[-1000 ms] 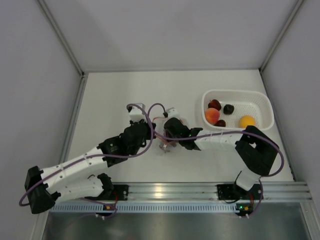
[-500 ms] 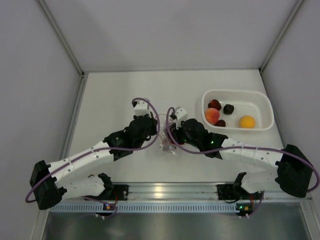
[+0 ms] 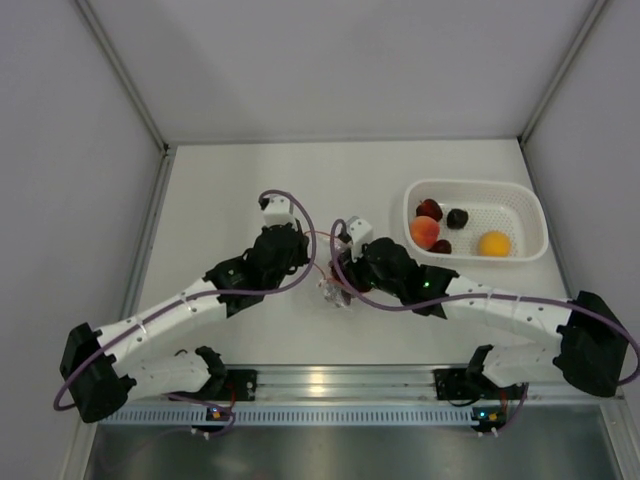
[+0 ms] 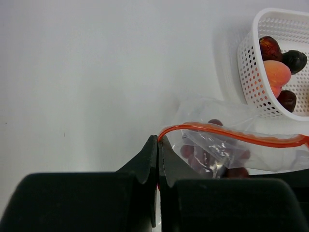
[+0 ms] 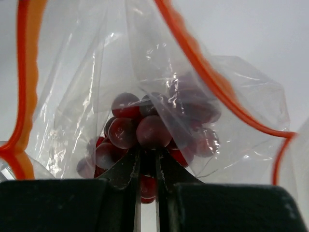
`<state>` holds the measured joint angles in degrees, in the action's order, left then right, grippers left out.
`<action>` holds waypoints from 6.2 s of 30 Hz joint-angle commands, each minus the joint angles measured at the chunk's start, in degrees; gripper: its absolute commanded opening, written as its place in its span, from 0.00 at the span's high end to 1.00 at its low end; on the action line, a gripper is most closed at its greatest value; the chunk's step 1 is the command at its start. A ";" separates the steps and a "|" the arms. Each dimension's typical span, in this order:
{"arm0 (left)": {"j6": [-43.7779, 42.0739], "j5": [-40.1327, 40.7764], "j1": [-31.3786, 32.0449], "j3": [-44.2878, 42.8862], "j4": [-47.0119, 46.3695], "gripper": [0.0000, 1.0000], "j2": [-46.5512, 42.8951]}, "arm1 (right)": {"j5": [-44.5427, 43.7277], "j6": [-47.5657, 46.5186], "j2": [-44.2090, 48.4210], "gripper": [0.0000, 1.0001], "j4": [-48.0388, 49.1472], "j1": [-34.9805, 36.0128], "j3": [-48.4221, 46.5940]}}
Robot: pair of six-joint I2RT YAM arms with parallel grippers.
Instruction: Open the zip-top bag and remove the fake food
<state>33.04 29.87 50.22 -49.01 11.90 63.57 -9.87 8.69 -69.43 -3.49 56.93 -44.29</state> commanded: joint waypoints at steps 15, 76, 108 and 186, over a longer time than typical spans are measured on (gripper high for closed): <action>0.80 -3.66 -5.22 1.20 -0.56 1.00 -0.29 | -1.20 -2.89 2.89 1.00 6.55 13.12 2.01; -2.89 -46.67 -5.22 1.28 -8.91 1.00 14.74 | -30.03 -6.58 11.59 1.00 15.53 9.34 -0.79; 8.89 -11.51 -4.95 4.98 -8.91 1.00 2.53 | -6.23 24.88 16.69 1.00 29.59 5.30 2.99; -6.05 23.64 -10.05 -12.94 21.23 1.00 -8.82 | -10.00 13.20 -4.76 0.01 -23.85 -48.31 -19.08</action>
<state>29.28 45.19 40.75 -58.85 31.64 53.41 -21.91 22.46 -78.50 -27.51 9.06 -60.45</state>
